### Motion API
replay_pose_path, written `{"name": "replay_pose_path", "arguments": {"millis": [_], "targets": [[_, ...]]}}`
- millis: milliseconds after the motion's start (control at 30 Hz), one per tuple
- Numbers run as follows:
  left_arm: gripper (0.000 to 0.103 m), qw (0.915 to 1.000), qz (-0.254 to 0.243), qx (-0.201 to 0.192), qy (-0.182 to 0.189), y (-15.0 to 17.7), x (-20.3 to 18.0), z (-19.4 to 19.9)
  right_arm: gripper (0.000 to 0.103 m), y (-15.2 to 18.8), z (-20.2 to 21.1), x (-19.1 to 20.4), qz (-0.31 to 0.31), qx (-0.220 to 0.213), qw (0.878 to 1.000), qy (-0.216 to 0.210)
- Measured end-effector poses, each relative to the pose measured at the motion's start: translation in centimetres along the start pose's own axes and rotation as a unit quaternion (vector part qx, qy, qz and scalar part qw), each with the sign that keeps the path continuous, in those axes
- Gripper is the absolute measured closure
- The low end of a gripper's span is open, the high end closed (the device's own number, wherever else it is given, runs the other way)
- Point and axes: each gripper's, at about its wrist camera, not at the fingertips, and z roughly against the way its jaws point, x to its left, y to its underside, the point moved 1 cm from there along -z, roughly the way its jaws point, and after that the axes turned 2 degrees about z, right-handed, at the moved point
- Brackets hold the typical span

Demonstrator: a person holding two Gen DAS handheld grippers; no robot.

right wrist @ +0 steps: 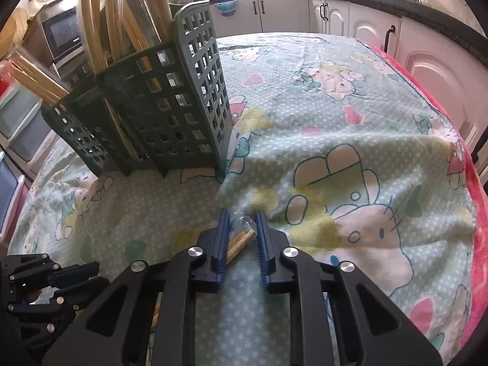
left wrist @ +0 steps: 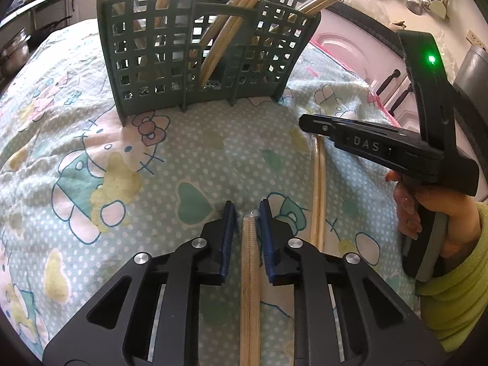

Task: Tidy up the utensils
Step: 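Close the right gripper on one of the last chopsticks, then lift the chopstick and carry it over the green caddy with the right gripper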

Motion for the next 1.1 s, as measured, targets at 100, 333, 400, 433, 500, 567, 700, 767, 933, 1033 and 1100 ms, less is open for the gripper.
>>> {"name": "replay_pose_path", "arguments": {"millis": [100,333,400,433,500,567,700,767,933,1033,1100], "targets": [[0.097,0.9999,0.011,-0.004,0.003,0.1,0.6,0.6,0.090,0.4,0.5,-0.4,-0.012,-0.005,1.000,-0.010],[0.098,0.9994,0.024,-0.023,0.006,0.1,1.0,2.2,0.091,0.7,3.1,-0.5,-0.027,-0.032,0.999,-0.033],[0.098,0.9992,0.025,-0.032,0.005,0.0,1.3,3.1,0.092,0.6,4.0,-0.4,-0.029,-0.043,0.998,-0.036],[0.098,0.9990,0.026,-0.037,0.004,-0.1,1.4,3.4,0.092,0.6,4.4,-0.3,-0.029,-0.047,0.998,-0.038],[0.098,0.9984,0.029,-0.049,0.002,-0.6,1.6,4.2,0.092,0.5,5.4,-0.1,-0.028,-0.059,0.997,-0.042],[0.098,0.9978,0.030,-0.060,0.000,-0.9,1.7,5.0,0.092,0.3,6.5,0.3,-0.026,-0.073,0.996,-0.046],[0.099,0.9958,0.035,-0.084,-0.003,-1.8,2.2,6.7,0.093,-0.1,8.2,0.7,-0.021,-0.097,0.994,-0.055],[0.099,0.9944,0.038,-0.098,-0.005,-2.4,2.5,7.7,0.094,-0.3,9.3,1.0,-0.016,-0.111,0.992,-0.060],[0.099,0.9908,0.041,-0.128,-0.008,-3.6,2.7,9.8,0.094,-1.0,12.0,2.1,-0.001,-0.145,0.987,-0.070],[0.099,0.9886,0.044,-0.144,-0.009,-4.2,2.7,10.8,0.095,-1.5,13.4,2.9,0.009,-0.163,0.984,-0.075],[0.099,0.9868,0.046,-0.155,-0.010,-4.6,2.8,11.5,0.095,-1.9,14.1,3.4,0.017,-0.173,0.982,-0.079]]}}
